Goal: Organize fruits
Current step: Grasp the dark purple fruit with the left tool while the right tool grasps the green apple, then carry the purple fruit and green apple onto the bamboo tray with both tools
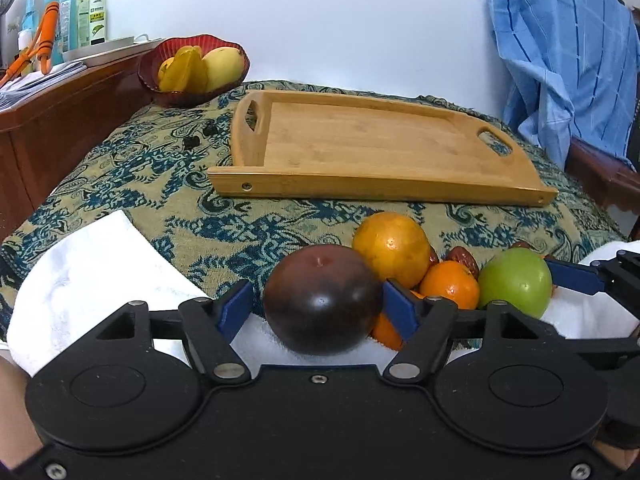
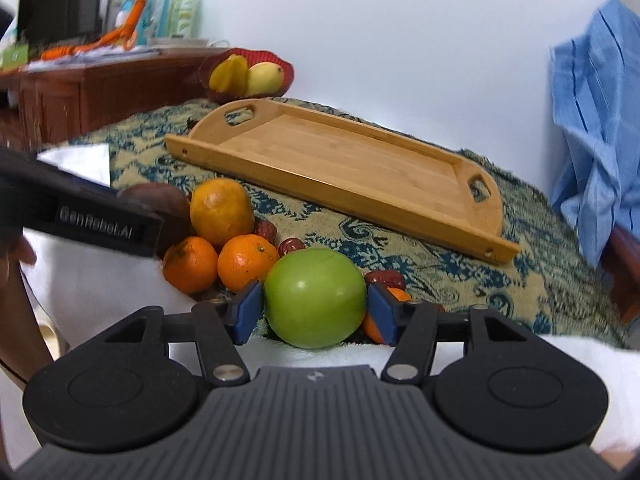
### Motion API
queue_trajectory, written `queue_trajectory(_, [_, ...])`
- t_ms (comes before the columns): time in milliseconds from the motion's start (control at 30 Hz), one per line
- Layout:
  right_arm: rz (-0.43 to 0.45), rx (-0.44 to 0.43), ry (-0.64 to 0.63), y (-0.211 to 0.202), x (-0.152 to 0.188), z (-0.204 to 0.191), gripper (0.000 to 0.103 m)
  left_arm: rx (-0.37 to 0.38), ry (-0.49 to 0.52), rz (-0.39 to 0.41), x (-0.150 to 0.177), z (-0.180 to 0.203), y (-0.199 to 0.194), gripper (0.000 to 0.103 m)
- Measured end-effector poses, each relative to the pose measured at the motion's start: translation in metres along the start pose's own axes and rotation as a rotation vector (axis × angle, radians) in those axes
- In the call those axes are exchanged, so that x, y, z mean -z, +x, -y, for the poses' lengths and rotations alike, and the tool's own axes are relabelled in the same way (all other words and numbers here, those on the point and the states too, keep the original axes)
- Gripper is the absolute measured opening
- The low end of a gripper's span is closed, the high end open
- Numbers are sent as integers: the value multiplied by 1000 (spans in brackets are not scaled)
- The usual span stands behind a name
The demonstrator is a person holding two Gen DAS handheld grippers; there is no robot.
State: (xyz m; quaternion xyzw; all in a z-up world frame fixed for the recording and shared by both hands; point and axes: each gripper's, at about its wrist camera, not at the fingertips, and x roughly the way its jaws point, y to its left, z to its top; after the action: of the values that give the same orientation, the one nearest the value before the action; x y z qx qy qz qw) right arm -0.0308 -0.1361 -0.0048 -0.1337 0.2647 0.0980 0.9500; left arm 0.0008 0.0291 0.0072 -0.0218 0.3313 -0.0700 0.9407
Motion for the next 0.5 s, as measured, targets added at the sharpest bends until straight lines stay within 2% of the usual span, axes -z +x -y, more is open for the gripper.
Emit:
queue_trajectory(100, [12, 12, -41, 3, 2, -3, 63, 9, -19, 10, 2, -2, 1, 70])
queue_trajectory(133, [18, 15, -53, 4, 3, -4, 63, 23, -22, 19, 3, -3, 1, 63])
queue_trajectory(200, [29, 17, -58, 4, 3, -4, 61, 43, -41, 35, 5, -6, 0, 61])
queue_trajectory(500, [81, -7, 87, -12, 1, 12, 61, 0, -11, 65, 1, 4, -8, 60])
